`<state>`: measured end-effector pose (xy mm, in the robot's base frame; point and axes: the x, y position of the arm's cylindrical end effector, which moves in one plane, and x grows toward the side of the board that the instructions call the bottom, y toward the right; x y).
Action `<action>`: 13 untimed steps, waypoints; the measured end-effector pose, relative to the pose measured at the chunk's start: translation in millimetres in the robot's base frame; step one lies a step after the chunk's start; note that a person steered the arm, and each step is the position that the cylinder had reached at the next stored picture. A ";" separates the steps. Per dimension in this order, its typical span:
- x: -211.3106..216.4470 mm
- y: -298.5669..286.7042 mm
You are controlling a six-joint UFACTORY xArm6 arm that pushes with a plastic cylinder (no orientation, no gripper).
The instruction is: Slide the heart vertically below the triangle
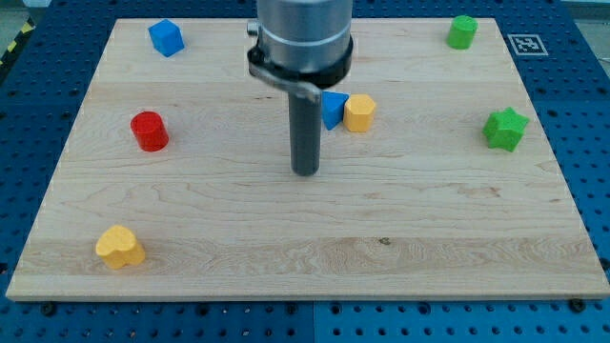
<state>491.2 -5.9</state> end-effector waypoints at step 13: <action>91.0 -216.9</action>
<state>582.2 -222.8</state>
